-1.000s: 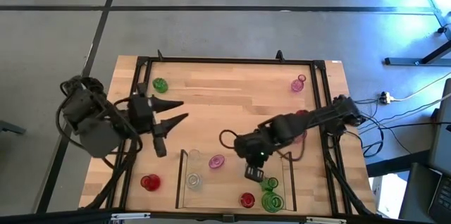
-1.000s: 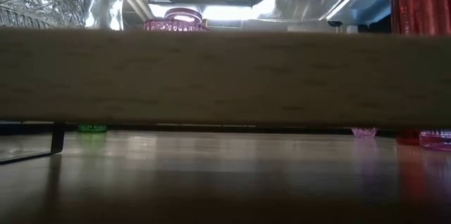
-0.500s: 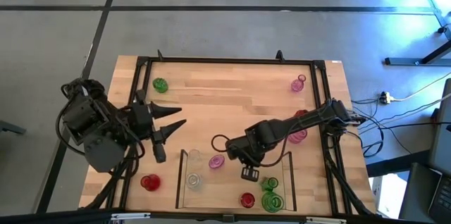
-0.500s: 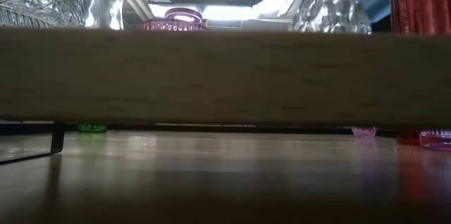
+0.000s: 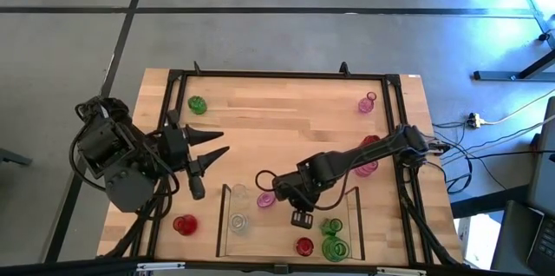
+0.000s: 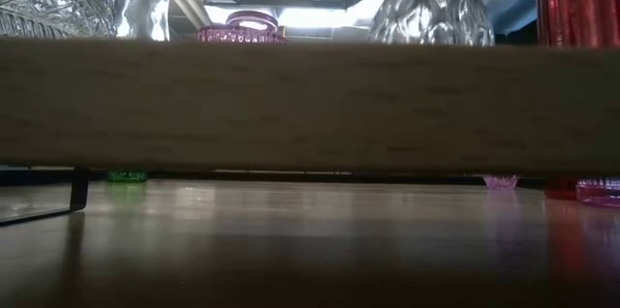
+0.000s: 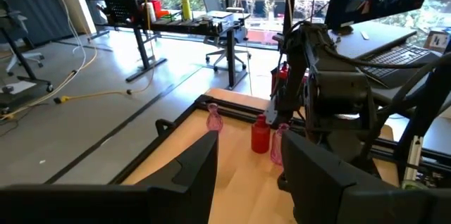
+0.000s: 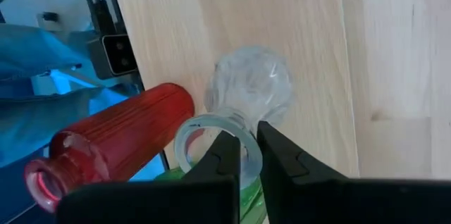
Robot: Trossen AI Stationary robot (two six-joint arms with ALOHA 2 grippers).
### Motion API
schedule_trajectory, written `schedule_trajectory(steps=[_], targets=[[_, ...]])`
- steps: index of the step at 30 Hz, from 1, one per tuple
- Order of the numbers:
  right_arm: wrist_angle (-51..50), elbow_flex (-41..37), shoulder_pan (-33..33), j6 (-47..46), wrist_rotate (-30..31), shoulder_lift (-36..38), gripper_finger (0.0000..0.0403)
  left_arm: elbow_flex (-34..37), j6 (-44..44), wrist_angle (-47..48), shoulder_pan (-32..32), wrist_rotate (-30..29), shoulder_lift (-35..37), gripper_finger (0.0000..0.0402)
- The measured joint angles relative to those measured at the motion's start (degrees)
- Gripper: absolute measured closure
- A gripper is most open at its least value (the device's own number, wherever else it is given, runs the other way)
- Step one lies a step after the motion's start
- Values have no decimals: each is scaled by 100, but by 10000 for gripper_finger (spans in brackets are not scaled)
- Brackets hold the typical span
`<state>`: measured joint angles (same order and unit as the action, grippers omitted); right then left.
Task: Sort vases onto shelf
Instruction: Put the transparent vase aligned with the other transparent vases on the shelf
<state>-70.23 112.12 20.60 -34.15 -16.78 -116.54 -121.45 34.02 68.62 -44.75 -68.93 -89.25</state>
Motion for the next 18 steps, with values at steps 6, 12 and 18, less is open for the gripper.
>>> schedule_trajectory(steps=[6, 12, 18], targets=[[127, -1, 0, 0, -99, -90, 369, -2, 4, -4, 0, 92, 0, 253], [274, 0, -2, -22, -89, -84, 342, -2, 11, -4, 0, 94, 0, 253], [290, 0, -2, -146, -89, -69, 323, -2, 11, -4, 0, 92, 0, 253]])
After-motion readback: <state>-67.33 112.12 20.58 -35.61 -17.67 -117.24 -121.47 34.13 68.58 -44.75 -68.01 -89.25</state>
